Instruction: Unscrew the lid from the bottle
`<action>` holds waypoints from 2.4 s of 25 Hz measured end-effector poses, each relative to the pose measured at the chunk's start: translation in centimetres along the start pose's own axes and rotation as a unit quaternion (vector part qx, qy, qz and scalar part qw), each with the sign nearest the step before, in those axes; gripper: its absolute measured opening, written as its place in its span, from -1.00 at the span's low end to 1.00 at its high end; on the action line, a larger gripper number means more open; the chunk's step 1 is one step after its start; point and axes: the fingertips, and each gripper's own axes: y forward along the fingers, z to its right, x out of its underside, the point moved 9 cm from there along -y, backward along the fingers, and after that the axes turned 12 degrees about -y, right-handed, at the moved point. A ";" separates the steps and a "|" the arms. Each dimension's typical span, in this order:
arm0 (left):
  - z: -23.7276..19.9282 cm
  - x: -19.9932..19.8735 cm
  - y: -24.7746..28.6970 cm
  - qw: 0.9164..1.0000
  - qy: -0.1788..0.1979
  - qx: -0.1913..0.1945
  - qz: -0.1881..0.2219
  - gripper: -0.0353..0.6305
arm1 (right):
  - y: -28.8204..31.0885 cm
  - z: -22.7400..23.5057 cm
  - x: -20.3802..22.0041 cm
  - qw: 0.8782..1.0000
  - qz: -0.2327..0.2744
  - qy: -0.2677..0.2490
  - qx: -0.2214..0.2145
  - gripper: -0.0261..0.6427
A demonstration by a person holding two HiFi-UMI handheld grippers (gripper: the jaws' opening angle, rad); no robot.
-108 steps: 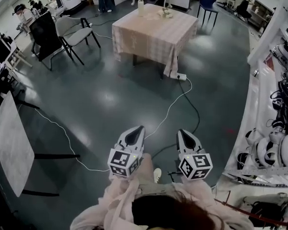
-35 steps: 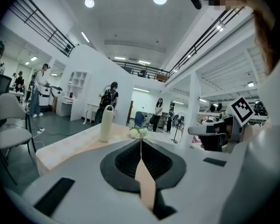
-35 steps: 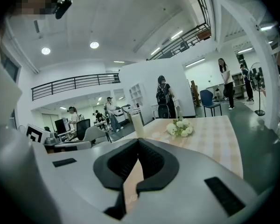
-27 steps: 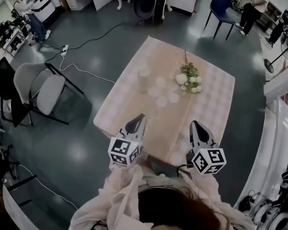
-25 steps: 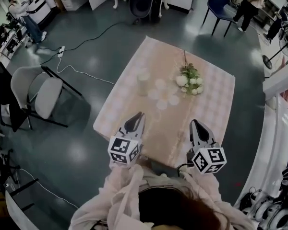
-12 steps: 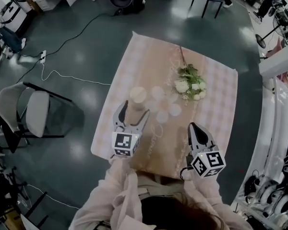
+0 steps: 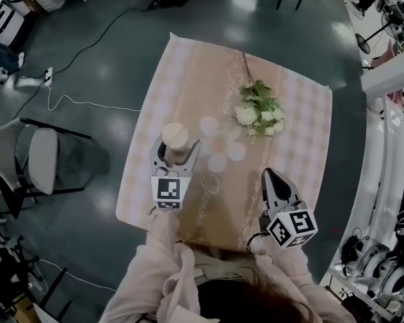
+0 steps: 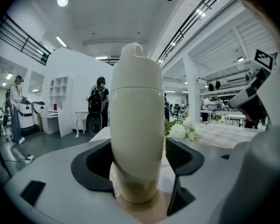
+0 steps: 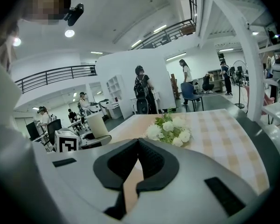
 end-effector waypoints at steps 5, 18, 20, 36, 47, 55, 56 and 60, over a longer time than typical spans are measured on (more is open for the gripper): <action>-0.2 -0.2 0.4 1.000 0.001 -0.004 -0.005 0.02 | -0.1 0.4 0.3 1.000 -0.002 0.006 0.005 -0.88; 3.5 -1.7 -1.8 0.992 -0.009 0.100 -0.081 0.04 | -2.5 -0.4 -1.2 0.999 0.034 -0.014 -0.013 -0.89; 4.6 -2.2 -2.4 0.988 -0.001 0.121 -0.095 0.04 | -3.1 -0.6 -1.6 0.999 0.039 -0.015 -0.021 -0.89; 16.0 -5.5 -7.3 0.934 -0.007 0.313 -0.173 0.04 | -8.3 -3.7 -6.3 0.974 0.099 -0.015 -0.202 -0.12; 21.3 -6.0 -7.6 0.879 0.071 0.428 -0.198 0.05 | -8.7 -3.7 -8.1 0.961 0.118 -0.085 -0.236 0.00; 22.4 -6.4 -7.9 0.835 0.106 0.496 -0.215 0.05 | -10.5 -2.4 -7.7 0.945 0.131 -0.088 -0.287 -0.01; 22.6 -6.5 -8.2 0.820 0.097 0.520 -0.219 0.05 | -10.9 -2.7 -7.8 0.937 0.138 -0.095 -0.307 -0.01; 23.1 -6.6 -9.9 0.742 0.069 0.628 -0.223 0.05 | -12.3 -3.6 -7.9 0.881 0.169 -0.121 -0.425 -0.01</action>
